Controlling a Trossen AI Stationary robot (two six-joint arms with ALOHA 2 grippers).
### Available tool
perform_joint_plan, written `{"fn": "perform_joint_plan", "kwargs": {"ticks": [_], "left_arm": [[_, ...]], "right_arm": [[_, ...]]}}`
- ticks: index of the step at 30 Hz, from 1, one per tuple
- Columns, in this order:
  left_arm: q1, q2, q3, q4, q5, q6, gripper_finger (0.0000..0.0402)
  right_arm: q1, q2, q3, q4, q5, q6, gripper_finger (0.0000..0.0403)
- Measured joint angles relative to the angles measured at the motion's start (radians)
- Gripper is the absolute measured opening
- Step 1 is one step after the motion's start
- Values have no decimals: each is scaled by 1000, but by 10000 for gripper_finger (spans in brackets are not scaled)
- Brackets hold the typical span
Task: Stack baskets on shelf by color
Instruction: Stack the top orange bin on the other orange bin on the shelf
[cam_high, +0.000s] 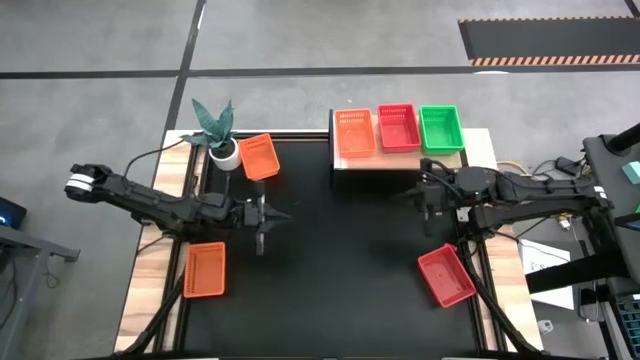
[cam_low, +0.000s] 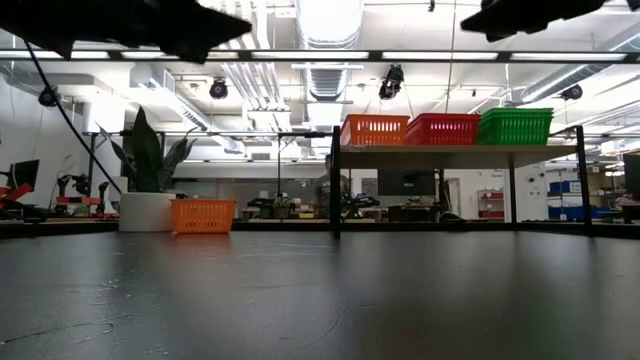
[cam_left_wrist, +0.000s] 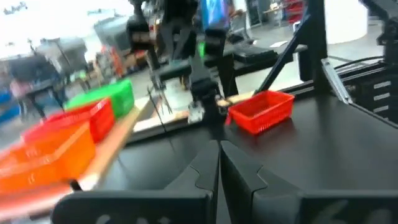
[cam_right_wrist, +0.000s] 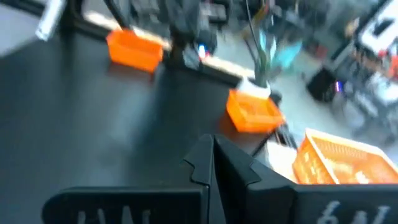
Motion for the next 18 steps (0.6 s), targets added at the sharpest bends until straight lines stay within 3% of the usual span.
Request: {"fn": "perform_joint_plan", "kwargs": {"ticks": [4,7,18], "left_arm": [[0,68,0,36,-117,-88,0],[0,117,5,71,-189,-137,0],[0,250,91,63,-197,-266,0]], "right_arm": [[0,-69,-95,145,-89,-52,8],[0,-103,-153,213,-92,-84,9],[0,-275,-230,225,-141,-141,9]]}}
